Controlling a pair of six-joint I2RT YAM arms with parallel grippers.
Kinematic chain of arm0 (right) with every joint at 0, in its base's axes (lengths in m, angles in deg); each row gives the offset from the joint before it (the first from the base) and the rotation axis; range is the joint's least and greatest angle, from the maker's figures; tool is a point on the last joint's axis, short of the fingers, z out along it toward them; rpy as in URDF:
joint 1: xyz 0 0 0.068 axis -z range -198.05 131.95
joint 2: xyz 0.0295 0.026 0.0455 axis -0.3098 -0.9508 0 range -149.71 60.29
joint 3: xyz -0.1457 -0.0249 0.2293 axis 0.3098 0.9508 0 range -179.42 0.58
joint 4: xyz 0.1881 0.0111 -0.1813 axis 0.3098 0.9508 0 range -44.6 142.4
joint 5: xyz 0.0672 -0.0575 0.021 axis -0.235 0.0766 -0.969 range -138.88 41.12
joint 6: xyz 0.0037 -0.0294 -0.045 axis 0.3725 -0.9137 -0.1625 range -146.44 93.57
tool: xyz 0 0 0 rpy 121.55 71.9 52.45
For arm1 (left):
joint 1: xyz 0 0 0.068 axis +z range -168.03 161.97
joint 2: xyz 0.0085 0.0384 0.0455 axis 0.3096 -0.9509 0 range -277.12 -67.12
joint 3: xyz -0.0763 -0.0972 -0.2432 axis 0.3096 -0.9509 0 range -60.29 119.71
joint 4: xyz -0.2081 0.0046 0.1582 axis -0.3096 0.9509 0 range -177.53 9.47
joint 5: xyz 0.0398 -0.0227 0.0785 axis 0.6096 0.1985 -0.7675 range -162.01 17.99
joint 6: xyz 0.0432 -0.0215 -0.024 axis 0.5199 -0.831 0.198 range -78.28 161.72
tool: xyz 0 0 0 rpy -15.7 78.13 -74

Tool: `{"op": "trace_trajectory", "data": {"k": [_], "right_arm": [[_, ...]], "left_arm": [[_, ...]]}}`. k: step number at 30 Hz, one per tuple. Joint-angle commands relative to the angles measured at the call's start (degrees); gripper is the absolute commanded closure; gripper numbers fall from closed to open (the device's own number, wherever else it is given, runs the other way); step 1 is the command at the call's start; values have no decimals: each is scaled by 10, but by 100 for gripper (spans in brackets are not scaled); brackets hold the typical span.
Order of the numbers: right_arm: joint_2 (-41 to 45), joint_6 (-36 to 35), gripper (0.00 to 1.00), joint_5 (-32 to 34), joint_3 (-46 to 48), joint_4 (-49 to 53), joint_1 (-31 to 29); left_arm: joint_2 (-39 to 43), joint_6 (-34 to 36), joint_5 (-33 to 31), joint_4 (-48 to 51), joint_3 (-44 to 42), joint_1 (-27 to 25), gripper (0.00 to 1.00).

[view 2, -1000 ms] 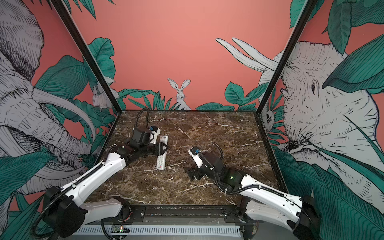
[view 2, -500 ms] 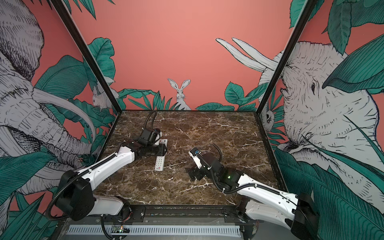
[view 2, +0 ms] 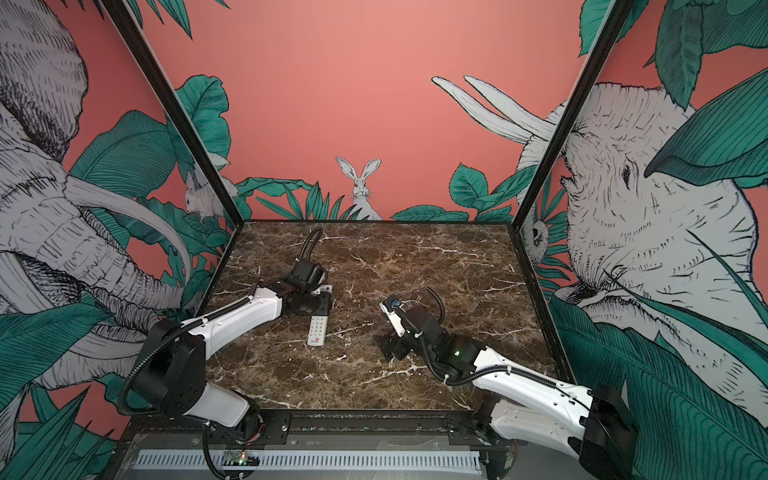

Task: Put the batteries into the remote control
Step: 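Lower the white remote onto the table with the left gripper, then open the left gripper, release the remote and lift away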

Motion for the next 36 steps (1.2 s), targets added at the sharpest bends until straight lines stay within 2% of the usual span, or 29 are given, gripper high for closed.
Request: {"op": "trace_trajectory", "data": {"k": [1,23,36], "right_arm": [[-2,4,3,-6,3,-19,6],[6,-1,3,-45,-1,-18,36],[37,-3,3,-54,13,-10,54]], "left_arm": [[-9,-14,-19,-4,0,-1,99],[-66,-33,-46,5,8,-1,93],[-91,-39,-54,11,19,-1,85]]}}
